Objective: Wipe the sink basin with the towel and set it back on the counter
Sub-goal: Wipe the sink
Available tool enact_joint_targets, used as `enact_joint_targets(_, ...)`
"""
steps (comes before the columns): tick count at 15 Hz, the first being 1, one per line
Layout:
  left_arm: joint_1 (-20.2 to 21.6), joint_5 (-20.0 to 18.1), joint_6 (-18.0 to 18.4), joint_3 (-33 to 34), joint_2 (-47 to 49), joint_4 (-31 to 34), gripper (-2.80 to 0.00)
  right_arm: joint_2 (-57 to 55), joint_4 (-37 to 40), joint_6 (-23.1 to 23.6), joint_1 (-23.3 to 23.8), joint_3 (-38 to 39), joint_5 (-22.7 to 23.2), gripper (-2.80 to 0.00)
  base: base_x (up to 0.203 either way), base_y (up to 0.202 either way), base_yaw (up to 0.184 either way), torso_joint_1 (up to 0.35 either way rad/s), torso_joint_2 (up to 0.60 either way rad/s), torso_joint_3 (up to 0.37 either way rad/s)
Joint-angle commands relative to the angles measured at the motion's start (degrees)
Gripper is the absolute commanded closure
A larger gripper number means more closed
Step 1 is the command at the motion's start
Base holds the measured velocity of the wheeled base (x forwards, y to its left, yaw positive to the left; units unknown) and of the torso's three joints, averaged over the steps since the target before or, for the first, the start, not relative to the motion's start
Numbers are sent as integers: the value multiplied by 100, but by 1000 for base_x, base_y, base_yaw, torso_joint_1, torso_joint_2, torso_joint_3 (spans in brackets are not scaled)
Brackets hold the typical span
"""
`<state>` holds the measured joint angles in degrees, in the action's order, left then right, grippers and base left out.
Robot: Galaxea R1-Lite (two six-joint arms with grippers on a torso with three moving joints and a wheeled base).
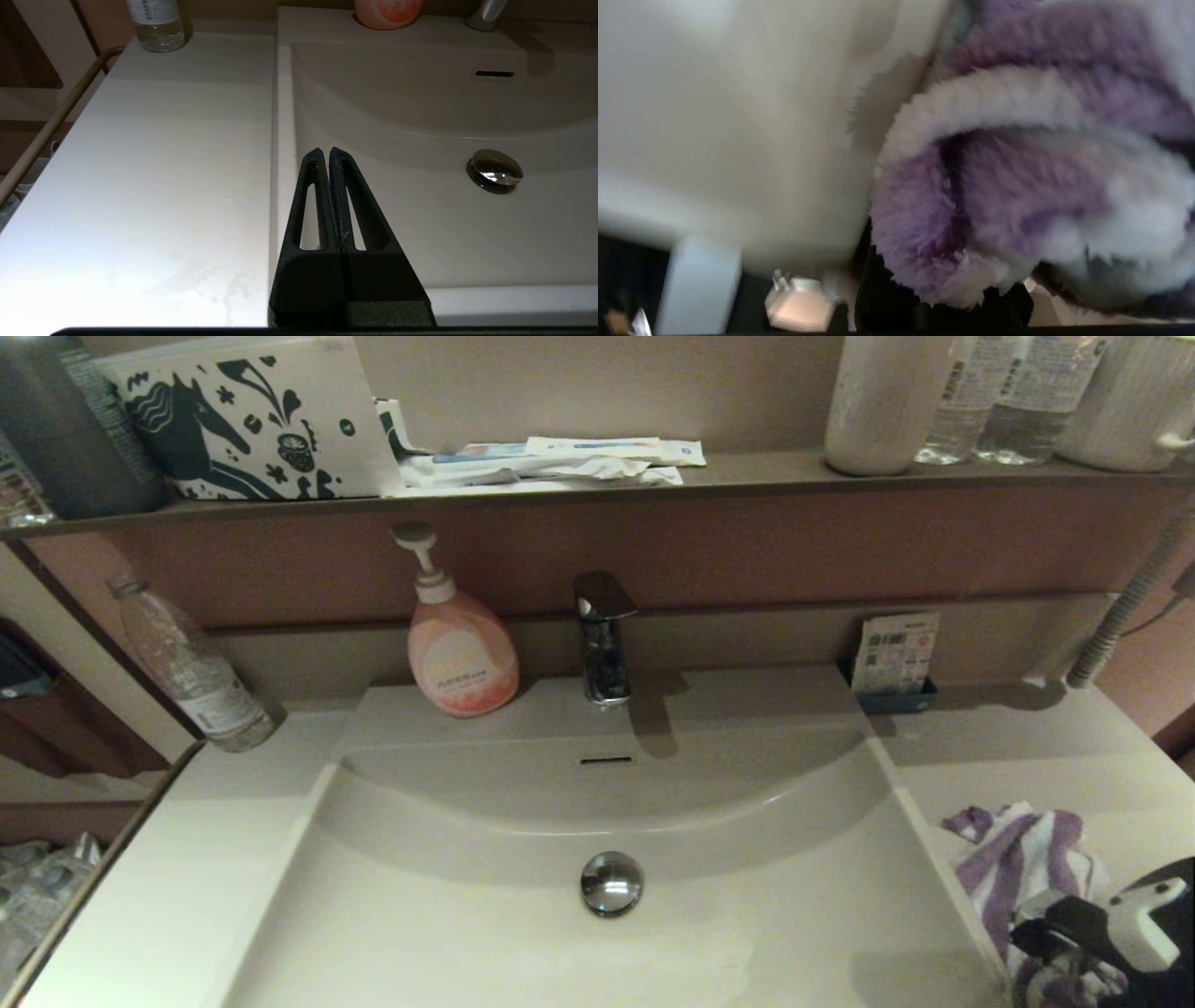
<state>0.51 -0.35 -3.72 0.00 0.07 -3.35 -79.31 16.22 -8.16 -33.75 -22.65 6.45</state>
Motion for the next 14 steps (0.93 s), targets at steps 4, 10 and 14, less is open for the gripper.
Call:
enact_joint_targets(4, 2, 0, -6, 0, 1, -7, 0, 232, 47, -5, -231, 440, -47, 0, 0, 0, 0, 0, 0, 0)
enact_joint_targets(10, 2, 0, -6, 0, 1, -6, 0, 810, 234, 40, -353, 856, -360, 0, 0, 0, 0, 0, 0, 0)
enact_joint_targets(14, 2, 0, -6, 0, 1, -8, 0, 1227, 214, -54, -196, 557, -426, 0, 0, 0, 0, 0, 0, 0)
